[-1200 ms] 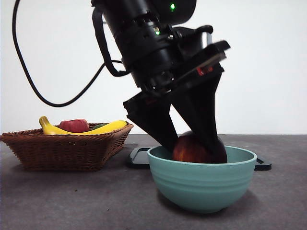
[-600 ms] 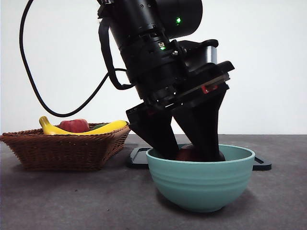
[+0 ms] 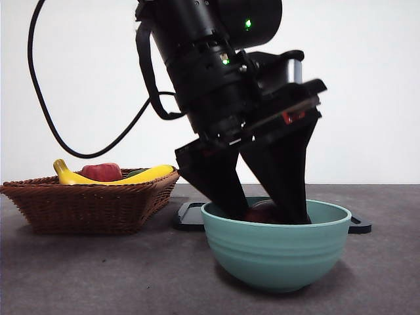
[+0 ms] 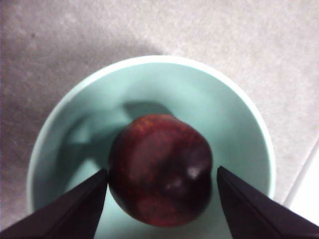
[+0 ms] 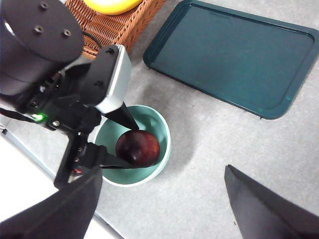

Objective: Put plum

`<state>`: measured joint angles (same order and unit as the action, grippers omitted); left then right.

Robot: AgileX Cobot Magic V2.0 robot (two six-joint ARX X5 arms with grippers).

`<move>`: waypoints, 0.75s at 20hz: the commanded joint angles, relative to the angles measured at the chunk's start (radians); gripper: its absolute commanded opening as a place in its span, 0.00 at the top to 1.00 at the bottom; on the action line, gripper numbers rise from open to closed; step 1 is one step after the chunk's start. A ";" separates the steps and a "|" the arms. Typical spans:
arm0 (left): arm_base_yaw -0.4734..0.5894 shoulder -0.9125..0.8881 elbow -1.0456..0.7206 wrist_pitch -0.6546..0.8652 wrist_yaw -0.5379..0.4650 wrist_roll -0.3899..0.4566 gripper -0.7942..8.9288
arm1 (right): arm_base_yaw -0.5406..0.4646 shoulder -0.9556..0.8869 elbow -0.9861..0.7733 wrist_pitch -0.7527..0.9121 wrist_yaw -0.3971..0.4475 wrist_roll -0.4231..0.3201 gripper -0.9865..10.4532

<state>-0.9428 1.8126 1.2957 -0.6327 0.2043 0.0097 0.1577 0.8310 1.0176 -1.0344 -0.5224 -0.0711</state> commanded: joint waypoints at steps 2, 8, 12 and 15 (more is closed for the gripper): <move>0.003 -0.080 0.022 0.005 -0.006 0.005 0.56 | 0.004 0.005 0.019 0.010 -0.001 0.008 0.57; 0.074 -0.296 0.022 -0.014 -0.006 -0.003 0.56 | 0.004 0.005 0.019 0.009 -0.002 0.008 0.57; 0.154 -0.460 0.022 -0.041 -0.075 -0.005 0.56 | 0.004 0.005 0.019 0.008 -0.001 0.008 0.57; 0.231 -0.565 0.021 -0.088 -0.092 -0.012 0.56 | 0.004 0.005 0.019 0.007 -0.001 0.008 0.57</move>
<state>-0.7006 1.2366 1.2968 -0.7292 0.1108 0.0059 0.1577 0.8310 1.0176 -1.0348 -0.5224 -0.0711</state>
